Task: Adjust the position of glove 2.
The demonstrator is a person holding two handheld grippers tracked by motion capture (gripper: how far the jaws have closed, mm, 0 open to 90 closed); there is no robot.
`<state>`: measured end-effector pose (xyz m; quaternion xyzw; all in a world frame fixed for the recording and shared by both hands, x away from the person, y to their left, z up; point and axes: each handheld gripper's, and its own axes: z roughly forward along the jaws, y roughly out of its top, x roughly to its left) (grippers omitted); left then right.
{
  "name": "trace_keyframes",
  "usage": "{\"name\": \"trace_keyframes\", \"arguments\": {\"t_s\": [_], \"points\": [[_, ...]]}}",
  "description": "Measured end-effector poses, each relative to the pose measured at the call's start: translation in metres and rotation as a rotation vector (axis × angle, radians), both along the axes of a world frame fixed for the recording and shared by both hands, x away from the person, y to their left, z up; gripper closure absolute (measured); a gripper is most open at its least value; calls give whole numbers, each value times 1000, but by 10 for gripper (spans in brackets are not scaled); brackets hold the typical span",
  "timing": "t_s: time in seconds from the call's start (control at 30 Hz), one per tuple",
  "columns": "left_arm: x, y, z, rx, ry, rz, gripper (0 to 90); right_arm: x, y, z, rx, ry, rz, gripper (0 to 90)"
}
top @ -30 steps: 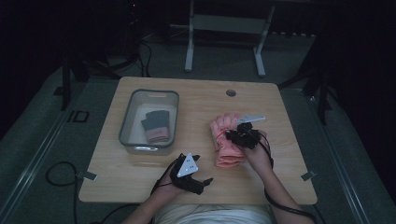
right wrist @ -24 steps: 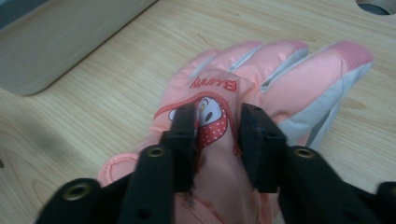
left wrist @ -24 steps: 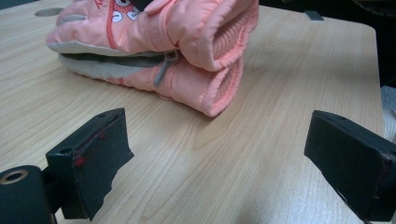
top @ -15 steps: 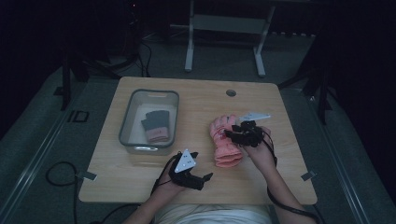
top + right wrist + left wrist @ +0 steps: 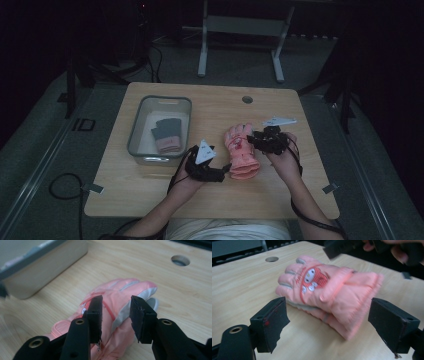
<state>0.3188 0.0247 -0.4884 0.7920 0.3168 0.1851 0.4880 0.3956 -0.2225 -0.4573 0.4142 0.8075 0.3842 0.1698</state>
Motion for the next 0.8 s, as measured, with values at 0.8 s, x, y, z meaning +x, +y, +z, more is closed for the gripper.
{"name": "trace_keyframes", "arguments": {"t_s": [0.8], "points": [[105, -23, -64, -132, 588, 22, 273, 36, -26, -63, 80, 333, 72, 568]]}}
